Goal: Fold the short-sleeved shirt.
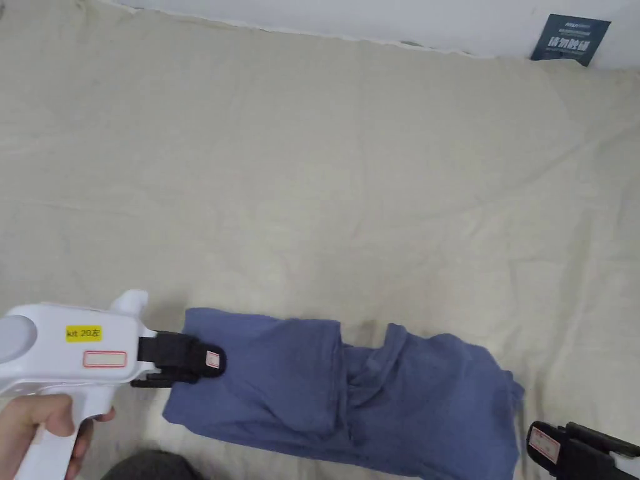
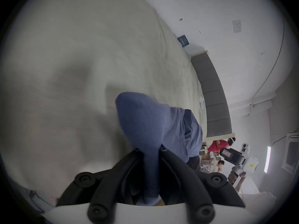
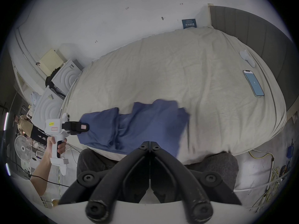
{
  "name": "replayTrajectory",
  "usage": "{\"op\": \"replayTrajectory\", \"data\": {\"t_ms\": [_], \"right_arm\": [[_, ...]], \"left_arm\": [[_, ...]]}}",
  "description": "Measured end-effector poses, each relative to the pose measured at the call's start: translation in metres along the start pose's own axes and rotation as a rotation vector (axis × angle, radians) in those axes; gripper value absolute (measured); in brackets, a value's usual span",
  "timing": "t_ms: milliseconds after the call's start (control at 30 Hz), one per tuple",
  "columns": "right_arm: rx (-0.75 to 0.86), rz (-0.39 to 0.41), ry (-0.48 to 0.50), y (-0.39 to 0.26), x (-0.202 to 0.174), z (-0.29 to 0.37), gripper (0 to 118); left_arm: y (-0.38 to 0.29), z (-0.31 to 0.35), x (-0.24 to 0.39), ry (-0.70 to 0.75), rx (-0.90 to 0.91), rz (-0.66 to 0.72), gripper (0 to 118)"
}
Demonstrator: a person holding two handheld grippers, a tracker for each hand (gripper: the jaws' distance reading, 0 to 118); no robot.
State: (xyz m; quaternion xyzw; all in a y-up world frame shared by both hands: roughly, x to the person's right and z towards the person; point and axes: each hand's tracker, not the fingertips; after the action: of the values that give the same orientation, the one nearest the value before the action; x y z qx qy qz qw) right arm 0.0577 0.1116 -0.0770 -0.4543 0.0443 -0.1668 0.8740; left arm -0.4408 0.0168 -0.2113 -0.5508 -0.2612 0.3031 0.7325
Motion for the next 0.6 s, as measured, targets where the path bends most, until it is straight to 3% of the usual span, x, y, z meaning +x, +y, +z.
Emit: {"op": "replayTrajectory", "data": {"t_ms": [233,333,600], "right_arm": [[-0.013,0.013,0.050,-0.003,-0.005,-0.010,0],[-0.015,0.015,0.070,-0.006,-0.006,-0.009,0],[0.025,-0.007,0.082,-0.017,0.008,0.012,0]], "left_arm": [[-0.004,0.065,0.025,0.316,0.098,-0.109,7],[-0.009,0.063,0.057,0.374,0.079,-0.147,7],[-0.041,0.011,0.172,0.597,0.001,-0.465,7]]}}
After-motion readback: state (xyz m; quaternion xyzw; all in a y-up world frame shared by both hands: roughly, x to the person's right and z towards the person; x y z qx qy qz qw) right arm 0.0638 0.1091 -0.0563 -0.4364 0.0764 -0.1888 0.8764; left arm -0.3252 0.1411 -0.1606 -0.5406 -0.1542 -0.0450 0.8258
